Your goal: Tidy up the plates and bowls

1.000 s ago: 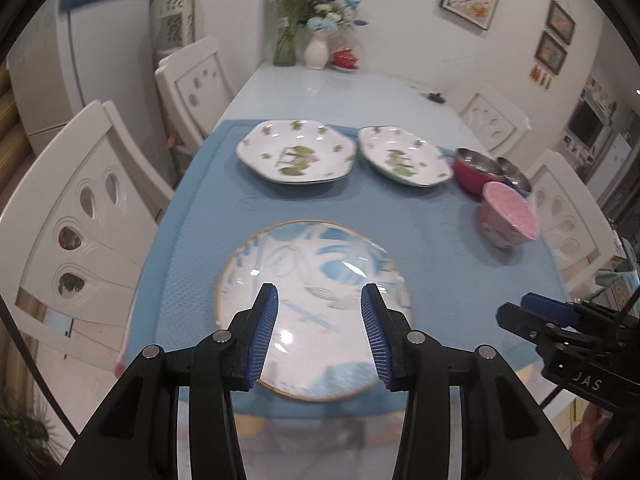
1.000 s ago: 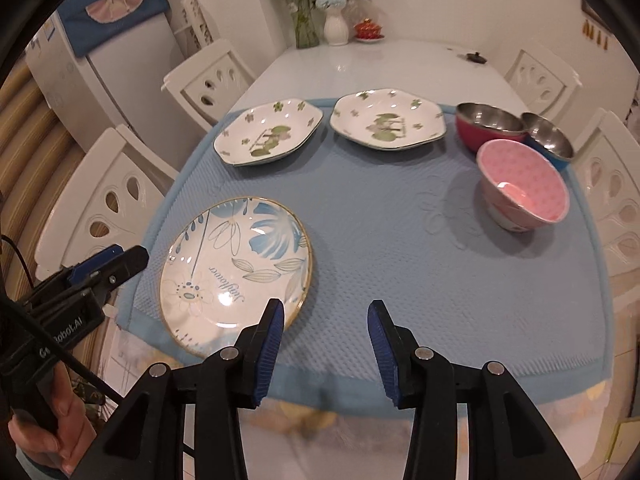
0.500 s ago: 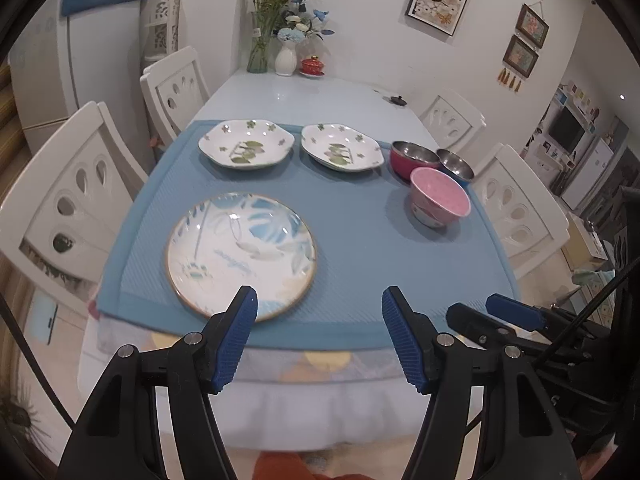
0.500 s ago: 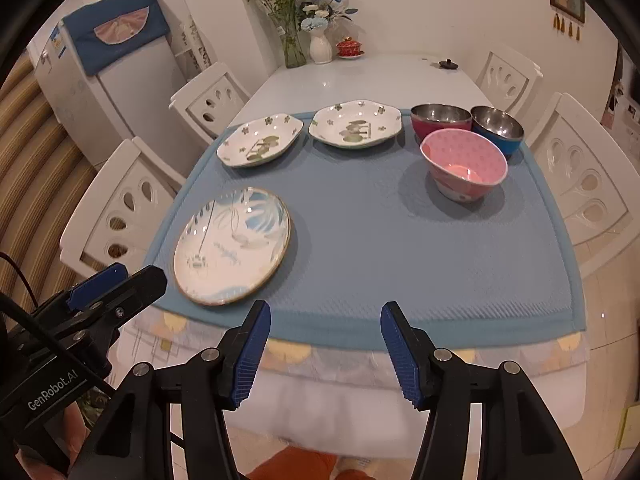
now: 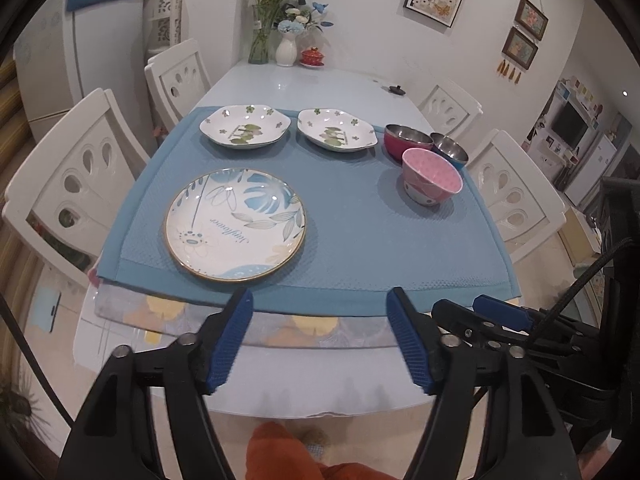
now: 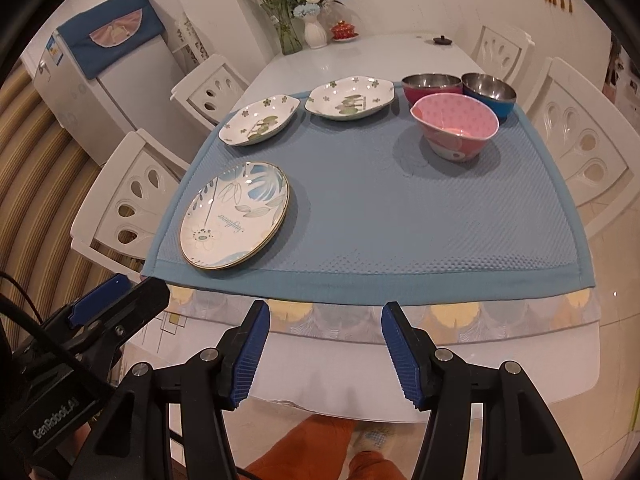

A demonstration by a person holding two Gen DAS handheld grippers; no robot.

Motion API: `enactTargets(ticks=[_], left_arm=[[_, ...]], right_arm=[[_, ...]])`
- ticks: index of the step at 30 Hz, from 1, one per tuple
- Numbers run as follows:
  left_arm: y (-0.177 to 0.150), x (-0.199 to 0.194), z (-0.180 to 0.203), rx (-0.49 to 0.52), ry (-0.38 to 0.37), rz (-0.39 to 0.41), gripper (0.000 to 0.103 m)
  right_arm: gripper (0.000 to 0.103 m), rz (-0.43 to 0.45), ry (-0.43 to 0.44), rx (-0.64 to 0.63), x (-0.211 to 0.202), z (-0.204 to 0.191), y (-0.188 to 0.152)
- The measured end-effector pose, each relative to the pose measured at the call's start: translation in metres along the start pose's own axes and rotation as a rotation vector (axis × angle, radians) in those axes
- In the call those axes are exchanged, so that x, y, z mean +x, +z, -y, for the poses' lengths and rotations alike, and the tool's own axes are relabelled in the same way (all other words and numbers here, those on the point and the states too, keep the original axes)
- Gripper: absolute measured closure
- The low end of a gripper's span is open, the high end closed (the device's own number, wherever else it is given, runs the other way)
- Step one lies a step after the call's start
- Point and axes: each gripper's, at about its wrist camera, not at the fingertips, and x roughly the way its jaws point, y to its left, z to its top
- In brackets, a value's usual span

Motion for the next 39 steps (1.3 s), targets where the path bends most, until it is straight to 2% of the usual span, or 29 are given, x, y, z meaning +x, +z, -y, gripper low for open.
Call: enactTargets(ticks=[8, 10, 19, 30, 34, 36, 39], left_arm=[[0.027, 0.029, -0.031, -0.005, 0.002, -0.023, 0.031], [0.041, 0.039, -0.046, -0.01, 0.006, -0.039, 0.031], [0.105, 0.071, -0.112, -0.023, 0.024, -0.023, 0.031], [0.164, 0.12, -0.165, -0.026, 0.017, -0.057, 0.031], [0.19, 0.146, -0.178, -0.001, 0.015, -0.078, 0.026], [0.203, 0.162, -0.185, -0.006, -0.005, -0.096, 0.026], [0.218, 0.184, -0.193, -0.031, -0.026, -0.111, 0.026]], right_arm=[[0.046, -0.016, 0.003, 0.018, 0.029, -0.013, 0.029], [0.046, -0.026, -0.002, 0.025, 0.042, -0.02, 0.044], [0.046, -0.029, 0.006, 0.042, 0.094, -0.058, 0.106], [0.046, -0.028, -0.025, 0.023, 0.143, -0.085, 0.167], [0.037, -0.055, 0.009, 0.036, 0.167, -0.084, 0.195], [0.037, -0.08, 0.049, 0.056, 0.182, -0.082, 0.21], [0.037, -0.088, 0.044, 0.076, 0.197, -0.08, 0.226]])
